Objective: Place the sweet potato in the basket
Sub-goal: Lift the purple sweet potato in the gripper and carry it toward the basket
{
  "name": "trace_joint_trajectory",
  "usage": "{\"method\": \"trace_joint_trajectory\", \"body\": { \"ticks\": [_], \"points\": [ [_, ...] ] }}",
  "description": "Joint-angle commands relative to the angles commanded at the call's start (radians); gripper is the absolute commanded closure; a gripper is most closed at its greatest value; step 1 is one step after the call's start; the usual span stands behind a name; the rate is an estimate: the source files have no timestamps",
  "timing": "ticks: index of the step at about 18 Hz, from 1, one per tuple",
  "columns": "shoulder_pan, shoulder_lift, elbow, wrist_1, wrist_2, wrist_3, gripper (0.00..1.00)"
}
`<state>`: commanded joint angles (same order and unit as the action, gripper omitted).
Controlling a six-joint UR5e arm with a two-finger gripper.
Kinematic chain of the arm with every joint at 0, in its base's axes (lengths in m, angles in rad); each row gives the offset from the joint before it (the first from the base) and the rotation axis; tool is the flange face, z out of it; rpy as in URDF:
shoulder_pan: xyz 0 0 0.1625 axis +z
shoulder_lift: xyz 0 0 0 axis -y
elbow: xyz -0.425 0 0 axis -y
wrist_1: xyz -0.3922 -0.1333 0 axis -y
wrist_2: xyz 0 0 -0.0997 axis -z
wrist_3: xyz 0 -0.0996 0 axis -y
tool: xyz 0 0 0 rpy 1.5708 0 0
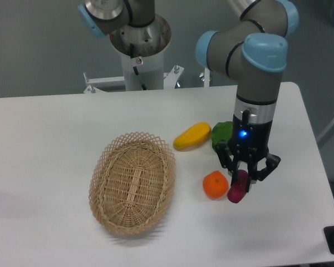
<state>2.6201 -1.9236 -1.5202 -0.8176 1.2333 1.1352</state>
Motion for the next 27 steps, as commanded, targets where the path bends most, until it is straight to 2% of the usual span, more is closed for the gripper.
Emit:
{"method": "trace_joint_trajectory", "body": {
  "ticks": [5, 11, 16, 18, 21, 23, 25, 27],
  "points": [
    [0.000, 0.003, -0.006, 0.000, 0.002, 0.000, 0.84],
    [-0.006, 0.009, -0.048, 0.000, 0.005, -0.008, 0.84],
    [-0.058, 0.049, -0.072, -0.006, 0.070, -0.076, 0.84],
    [-0.080, 0.063, -0.075, -0.006, 0.071, -0.197, 0.84],
    [-0.110, 0.092, -0.129, -0.005, 0.075, -0.256, 0.84],
    [-0.114, 0.116, -0.191, 0.002, 0.081, -0.256, 0.84],
    [-0.136, 0.129, -0.250, 0.009, 0.116, -0.255, 0.84],
    [-0.164, 0.127, -0.271, -0.006, 0.172, -0.279, 0.84]
  ]
}}
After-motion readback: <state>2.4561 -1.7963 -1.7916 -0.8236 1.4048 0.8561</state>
